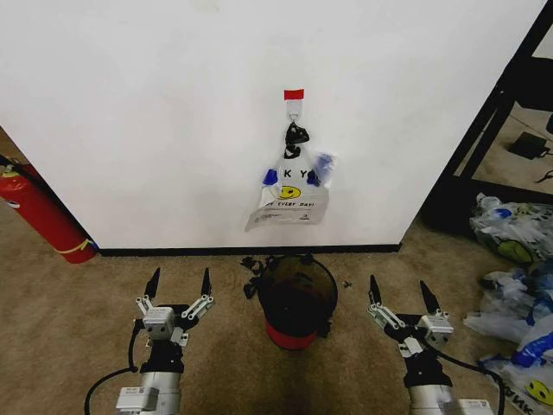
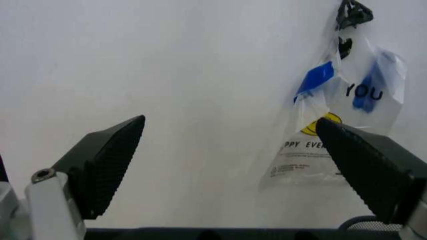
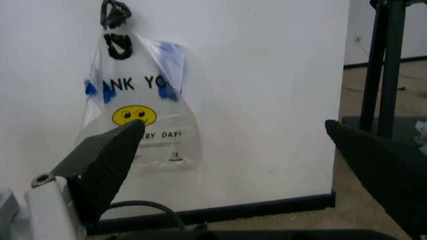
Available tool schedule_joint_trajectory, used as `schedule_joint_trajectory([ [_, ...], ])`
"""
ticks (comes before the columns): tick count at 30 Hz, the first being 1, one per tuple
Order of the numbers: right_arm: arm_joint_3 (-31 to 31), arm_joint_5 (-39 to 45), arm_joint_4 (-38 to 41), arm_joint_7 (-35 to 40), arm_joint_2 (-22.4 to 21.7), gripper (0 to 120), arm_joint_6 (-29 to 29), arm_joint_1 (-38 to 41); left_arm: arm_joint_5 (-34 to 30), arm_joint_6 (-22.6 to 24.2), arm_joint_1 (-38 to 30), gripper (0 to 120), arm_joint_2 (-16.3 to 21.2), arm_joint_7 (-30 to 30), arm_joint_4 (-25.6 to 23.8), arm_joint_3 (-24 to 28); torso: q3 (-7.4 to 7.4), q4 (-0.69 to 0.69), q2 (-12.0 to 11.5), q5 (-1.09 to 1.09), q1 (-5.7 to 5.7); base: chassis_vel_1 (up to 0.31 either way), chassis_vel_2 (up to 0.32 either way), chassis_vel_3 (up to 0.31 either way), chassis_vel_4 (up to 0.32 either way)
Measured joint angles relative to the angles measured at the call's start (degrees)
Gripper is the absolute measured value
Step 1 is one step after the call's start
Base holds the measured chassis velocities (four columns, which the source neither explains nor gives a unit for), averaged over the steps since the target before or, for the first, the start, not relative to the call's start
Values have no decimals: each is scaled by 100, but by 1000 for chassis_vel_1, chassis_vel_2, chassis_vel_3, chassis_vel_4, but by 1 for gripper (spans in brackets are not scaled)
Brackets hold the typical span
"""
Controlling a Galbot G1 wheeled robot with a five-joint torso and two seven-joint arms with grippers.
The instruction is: Pick up the garbage bag from the wall and place it over the trash bin.
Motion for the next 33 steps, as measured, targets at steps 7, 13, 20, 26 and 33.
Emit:
schedule_joint_trajectory([
  [7,1,7,-128,36,-36,100,5,38,24,13,17,100,-24,-13,29,-1,0,0,0,0,0,0,0,0,0],
  [13,-80,545,-341,-12,-156,100,-26,198,111,38,13,100,-43,-13,92,38,0,0,0,0,0,0,0,0,0],
  [20,-402,1994,-791,-422,-483,100,-370,955,230,33,170,100,-97,-3,67,24,0,0,0,1,0,0,0,0,0],
  [26,-626,3511,-1357,-1320,-993,100,-593,1923,419,-18,293,100,-189,28,61,12,0,1,0,0,0,0,0,0,0],
  [33,-834,5246,-2006,-1888,-1229,100,-943,3131,618,17,331,100,-161,69,2,6,1,1,0,1,0,0,0,0,0],
])
